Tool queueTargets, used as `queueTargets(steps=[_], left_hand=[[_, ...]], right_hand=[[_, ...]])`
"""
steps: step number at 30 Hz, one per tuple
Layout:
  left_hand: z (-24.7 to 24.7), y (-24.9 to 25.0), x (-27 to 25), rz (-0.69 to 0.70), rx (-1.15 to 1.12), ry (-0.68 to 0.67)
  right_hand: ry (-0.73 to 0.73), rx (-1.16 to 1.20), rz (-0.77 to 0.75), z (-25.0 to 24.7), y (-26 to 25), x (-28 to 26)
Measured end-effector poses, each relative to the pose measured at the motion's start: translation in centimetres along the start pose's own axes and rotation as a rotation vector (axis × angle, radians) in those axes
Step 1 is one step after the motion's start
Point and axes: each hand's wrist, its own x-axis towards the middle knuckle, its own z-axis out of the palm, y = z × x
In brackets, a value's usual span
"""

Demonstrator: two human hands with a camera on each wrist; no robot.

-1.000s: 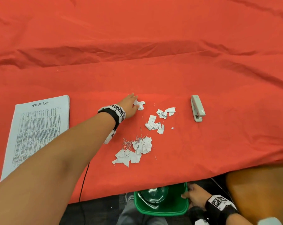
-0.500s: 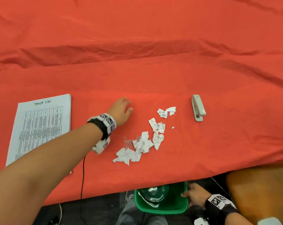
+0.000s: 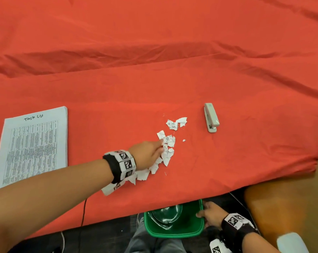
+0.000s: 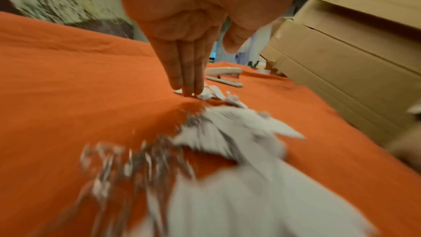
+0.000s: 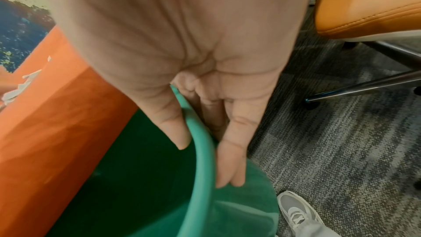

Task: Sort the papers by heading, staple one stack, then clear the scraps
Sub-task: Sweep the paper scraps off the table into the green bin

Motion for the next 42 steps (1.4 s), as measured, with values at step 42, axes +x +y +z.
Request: queueTargets(steps=[42], left_hand=[[6.8, 3.7, 0.9, 0.265, 0.143, -0.066]], right_hand=[[-0.002, -0.037, -0.006, -0.8, 1.6, -0.2]])
